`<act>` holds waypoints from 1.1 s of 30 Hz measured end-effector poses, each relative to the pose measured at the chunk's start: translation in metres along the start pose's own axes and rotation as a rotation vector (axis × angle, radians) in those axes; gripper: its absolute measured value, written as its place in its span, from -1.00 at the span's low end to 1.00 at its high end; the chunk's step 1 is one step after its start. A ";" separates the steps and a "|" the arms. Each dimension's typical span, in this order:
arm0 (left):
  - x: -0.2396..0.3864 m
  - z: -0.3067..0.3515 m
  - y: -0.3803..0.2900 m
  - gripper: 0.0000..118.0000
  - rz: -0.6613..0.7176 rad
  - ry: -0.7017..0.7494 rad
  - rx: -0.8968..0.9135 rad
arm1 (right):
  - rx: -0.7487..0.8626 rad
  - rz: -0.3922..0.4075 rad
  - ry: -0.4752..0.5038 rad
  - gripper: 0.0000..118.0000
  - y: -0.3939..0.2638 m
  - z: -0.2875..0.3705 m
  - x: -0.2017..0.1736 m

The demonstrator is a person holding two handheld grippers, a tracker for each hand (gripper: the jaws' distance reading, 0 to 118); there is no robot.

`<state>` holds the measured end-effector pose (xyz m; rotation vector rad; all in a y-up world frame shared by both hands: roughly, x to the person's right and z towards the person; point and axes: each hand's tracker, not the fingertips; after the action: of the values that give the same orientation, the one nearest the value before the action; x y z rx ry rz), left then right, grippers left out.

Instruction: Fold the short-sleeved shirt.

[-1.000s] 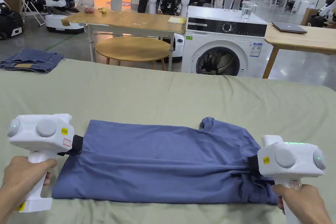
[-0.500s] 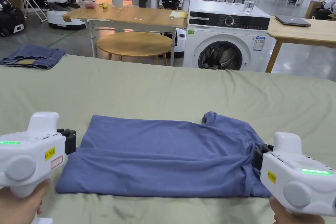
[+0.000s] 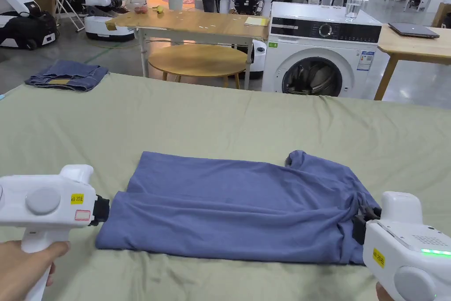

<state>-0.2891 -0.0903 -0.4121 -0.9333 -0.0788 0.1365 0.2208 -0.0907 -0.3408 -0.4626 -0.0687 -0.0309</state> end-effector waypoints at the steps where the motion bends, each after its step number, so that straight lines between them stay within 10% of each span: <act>1: -0.006 -0.010 0.006 -1.00 0.009 -0.013 -0.049 | -0.008 0.002 -0.003 -1.00 -0.001 -0.001 0.001; 3: -0.011 -0.027 0.014 -0.48 0.013 -0.012 -0.135 | -0.022 0.006 -0.006 -1.00 -0.003 -0.002 0.003; 7: -0.009 -0.056 0.015 -0.29 0.029 0.004 -0.250 | -0.050 0.011 -0.015 -1.00 -0.009 -0.004 0.008; 13: 0.016 -0.067 -0.010 -0.36 -0.041 0.127 -0.226 | -0.094 0.015 -0.027 -1.00 -0.018 -0.003 0.017; 16: 0.026 -0.062 -0.019 -0.98 -0.107 0.101 -0.197 | -0.119 -0.009 -0.033 -1.00 -0.021 -0.005 0.027; 21: 0.025 -0.054 -0.024 -0.99 -0.142 0.039 -0.121 | -0.187 -0.028 -0.050 -0.97 -0.013 -0.014 0.052; 25: 0.018 -0.041 -0.026 -0.99 -0.151 0.044 -0.090 | -0.244 -0.017 -0.071 -0.22 0.000 -0.029 0.075; 33: 0.004 -0.018 -0.013 -0.99 -0.075 -0.007 -0.019 | -0.458 -0.036 0.001 -0.13 -0.002 -0.079 0.094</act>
<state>-0.2820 -0.1111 -0.4125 -0.9477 -0.1213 0.0693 0.3194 -0.1292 -0.4035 -0.9196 -0.0692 -0.0826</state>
